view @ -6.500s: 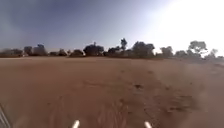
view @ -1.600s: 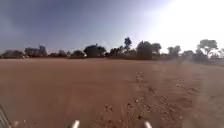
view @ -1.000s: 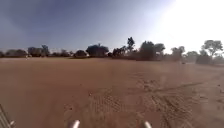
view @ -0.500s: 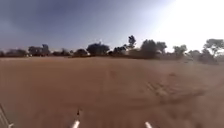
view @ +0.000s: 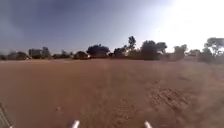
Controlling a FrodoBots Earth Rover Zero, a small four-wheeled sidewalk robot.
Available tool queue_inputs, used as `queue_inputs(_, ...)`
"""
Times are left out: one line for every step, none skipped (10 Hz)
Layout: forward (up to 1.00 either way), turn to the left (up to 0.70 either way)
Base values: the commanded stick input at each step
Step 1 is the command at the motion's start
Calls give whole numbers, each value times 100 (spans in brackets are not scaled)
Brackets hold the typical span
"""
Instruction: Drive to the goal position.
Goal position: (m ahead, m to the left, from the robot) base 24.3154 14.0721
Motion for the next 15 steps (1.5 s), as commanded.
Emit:
queue_inputs(100,0)
queue_inputs(100,0)
queue_inputs(100,0)
queue_inputs(100,0)
queue_inputs(100,0)
queue_inputs(100,0)
queue_inputs(100,0)
queue_inputs(100,0)
queue_inputs(100,0)
queue_inputs(100,0)
queue_inputs(100,0)
queue_inputs(100,0)
queue_inputs(100,0)
queue_inputs(100,0)
queue_inputs(100,-20)
